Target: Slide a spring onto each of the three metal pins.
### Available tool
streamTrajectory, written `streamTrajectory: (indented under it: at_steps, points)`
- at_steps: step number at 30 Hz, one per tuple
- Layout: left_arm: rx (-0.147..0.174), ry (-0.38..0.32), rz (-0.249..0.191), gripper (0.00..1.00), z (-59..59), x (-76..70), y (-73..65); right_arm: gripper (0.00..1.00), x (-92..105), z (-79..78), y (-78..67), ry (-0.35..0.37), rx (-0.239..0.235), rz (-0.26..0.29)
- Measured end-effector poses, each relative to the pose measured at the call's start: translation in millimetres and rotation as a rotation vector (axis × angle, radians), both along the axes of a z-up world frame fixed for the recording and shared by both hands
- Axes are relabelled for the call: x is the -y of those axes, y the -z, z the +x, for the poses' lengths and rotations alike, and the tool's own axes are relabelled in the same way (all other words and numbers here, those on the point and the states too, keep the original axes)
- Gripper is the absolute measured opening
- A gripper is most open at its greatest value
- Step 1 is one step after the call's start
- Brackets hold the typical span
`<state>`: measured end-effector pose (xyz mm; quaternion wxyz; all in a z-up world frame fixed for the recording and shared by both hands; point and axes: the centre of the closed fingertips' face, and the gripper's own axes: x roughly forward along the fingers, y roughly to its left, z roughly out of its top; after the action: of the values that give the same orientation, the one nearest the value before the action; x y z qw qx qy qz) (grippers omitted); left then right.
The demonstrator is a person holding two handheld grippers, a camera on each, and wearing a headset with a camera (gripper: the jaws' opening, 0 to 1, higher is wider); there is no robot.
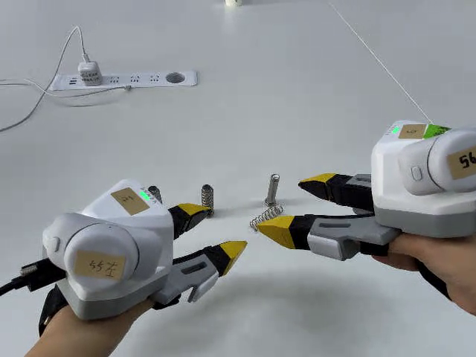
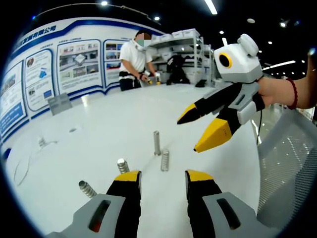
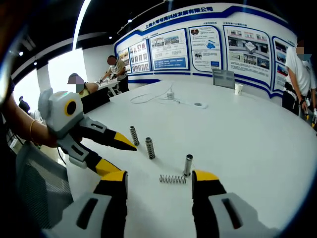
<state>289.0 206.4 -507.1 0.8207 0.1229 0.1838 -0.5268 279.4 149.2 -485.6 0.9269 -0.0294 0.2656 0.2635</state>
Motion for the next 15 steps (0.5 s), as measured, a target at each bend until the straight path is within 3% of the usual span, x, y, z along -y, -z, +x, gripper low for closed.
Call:
streamTrajectory:
  at_steps: [15]
  points:
    - [-0.013, 0.015, 0.026, 0.3, 3.3, 24.0, 14.7, 0.54, 11.0, -23.5, 11.7, -0.05, -0.035, -0.008]
